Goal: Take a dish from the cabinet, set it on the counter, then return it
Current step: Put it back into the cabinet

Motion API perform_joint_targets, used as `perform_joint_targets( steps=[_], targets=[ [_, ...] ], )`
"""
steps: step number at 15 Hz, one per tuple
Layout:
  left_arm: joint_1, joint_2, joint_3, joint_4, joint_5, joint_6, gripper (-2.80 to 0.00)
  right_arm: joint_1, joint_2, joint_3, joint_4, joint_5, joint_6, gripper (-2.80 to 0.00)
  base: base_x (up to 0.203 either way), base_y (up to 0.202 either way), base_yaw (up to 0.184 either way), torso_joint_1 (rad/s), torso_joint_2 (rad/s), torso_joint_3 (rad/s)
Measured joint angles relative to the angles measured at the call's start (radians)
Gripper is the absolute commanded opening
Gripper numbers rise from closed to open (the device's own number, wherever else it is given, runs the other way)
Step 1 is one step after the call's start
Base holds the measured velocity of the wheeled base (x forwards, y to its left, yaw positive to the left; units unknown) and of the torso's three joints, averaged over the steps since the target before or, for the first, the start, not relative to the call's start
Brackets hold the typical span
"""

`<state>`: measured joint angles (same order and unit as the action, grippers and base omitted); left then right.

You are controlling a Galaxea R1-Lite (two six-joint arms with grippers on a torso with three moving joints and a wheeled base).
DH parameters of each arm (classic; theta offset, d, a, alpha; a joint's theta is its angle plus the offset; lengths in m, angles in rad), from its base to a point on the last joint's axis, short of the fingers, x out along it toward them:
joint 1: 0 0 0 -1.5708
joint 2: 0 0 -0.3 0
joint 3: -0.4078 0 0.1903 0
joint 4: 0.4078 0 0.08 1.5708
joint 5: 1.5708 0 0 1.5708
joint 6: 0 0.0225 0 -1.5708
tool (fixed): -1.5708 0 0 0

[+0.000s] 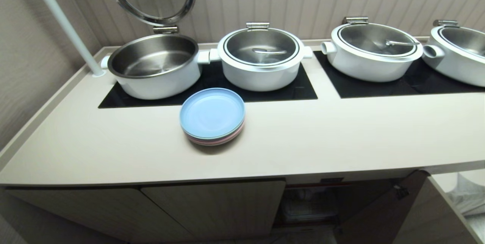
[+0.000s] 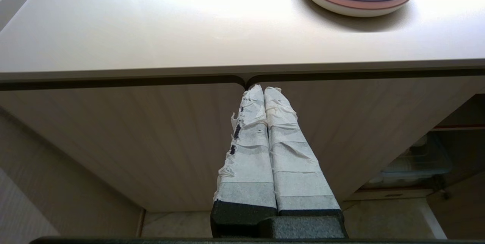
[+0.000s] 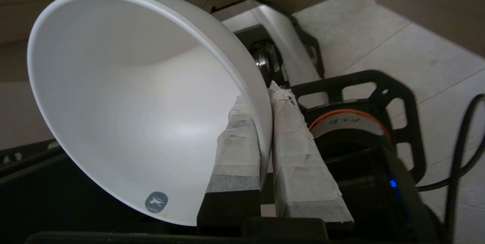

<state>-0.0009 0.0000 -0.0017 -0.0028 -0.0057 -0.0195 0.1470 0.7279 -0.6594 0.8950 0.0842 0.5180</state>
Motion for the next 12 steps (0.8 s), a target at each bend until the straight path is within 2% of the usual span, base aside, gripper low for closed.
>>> perform_joint_targets(
  steps=[5,12],
  targets=[
    [0.0,0.0,0.0,0.0,0.0,0.0,-2.8,0.0,-0.001,0.042,-0.008,0.058,0.021,-2.8,0.0,0.0,0.0,0.0,0.0,0.0],
    [0.0,0.0,0.0,0.0,0.0,0.0,-2.8,-0.002,0.0,0.075,-0.011,0.062,0.012,-2.8,0.0,0.0,0.0,0.0,0.0,0.0]
  ],
)
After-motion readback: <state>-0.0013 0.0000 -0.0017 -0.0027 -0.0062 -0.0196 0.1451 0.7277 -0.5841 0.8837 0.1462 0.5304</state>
